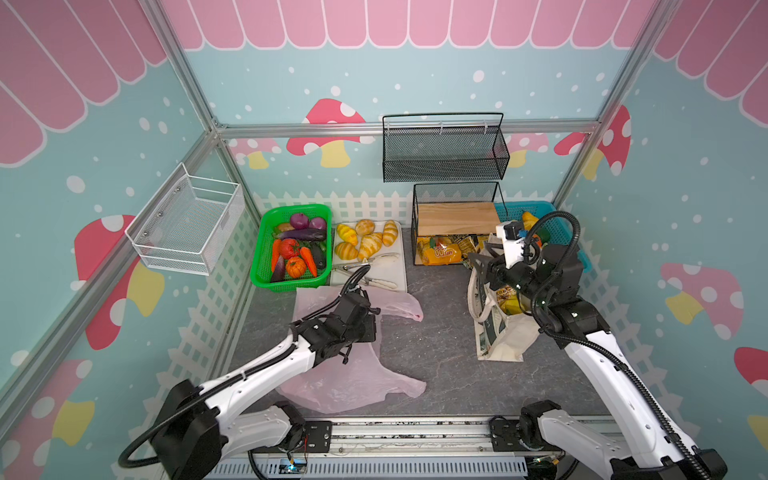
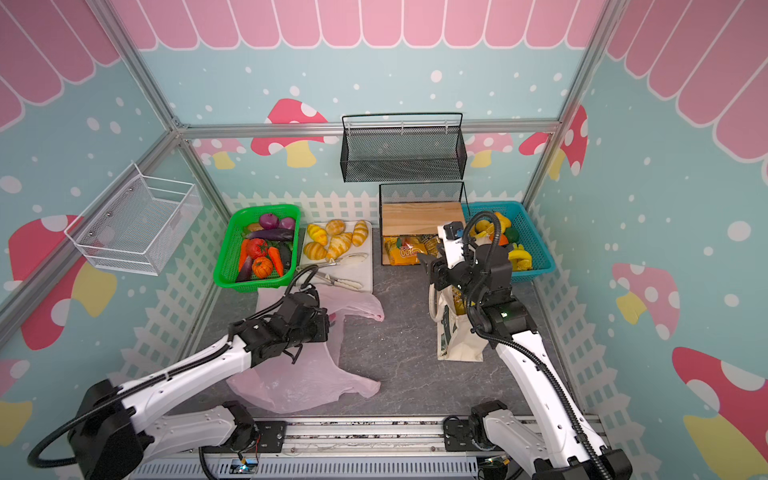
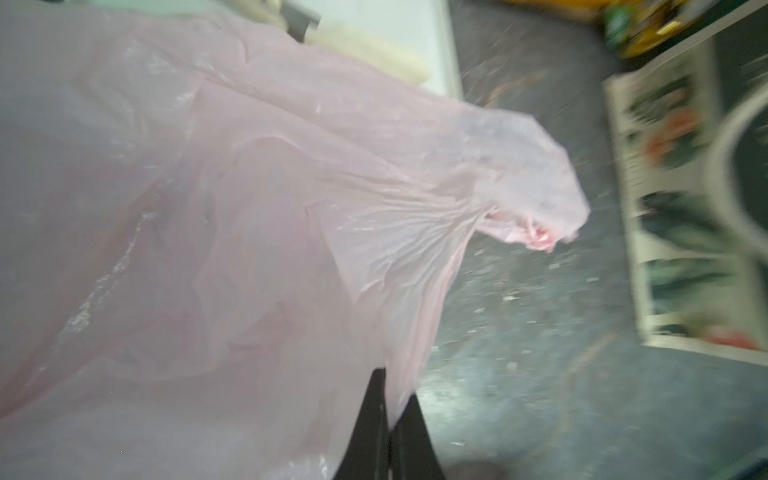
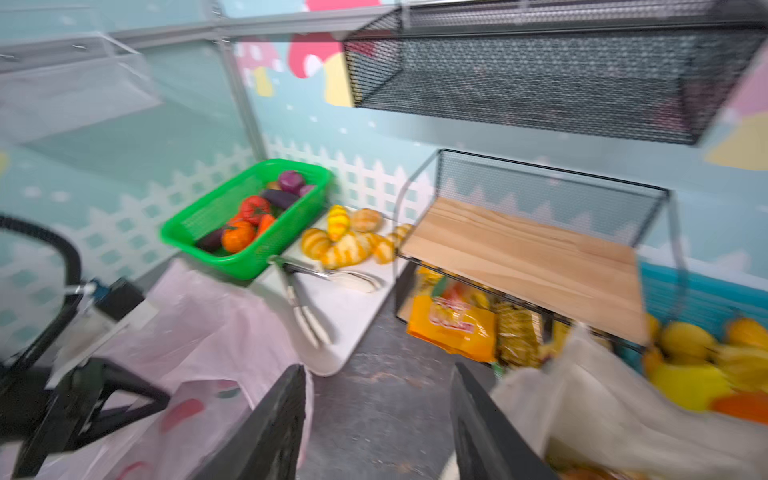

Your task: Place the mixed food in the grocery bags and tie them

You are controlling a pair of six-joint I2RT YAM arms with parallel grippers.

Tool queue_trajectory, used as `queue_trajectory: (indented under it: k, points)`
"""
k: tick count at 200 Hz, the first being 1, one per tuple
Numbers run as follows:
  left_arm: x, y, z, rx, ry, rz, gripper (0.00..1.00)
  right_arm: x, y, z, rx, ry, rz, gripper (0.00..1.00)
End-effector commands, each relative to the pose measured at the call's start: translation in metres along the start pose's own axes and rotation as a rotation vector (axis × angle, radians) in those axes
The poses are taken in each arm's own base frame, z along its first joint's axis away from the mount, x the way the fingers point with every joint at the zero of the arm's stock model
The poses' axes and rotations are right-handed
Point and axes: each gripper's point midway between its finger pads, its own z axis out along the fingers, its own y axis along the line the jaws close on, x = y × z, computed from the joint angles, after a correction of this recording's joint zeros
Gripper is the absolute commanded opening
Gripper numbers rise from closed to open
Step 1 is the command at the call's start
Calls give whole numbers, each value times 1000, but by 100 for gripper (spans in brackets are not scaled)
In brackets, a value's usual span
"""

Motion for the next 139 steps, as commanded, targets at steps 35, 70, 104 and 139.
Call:
queue_trajectory:
  k: [35,70,104,139]
  points:
    - [-57,-66,-53,392,-174,-205,0,47,66,3,-285,11,82,63]
    - [-64,-75,-61,482,-203,-271,0,78,61,3,-226,22,180,70]
    - [-70,-80,-71,545,-234,-314,0,101,62,4,-211,68,239,74]
    - [-76,-87,-77,596,-248,-337,0,101,80,15,-263,77,268,77]
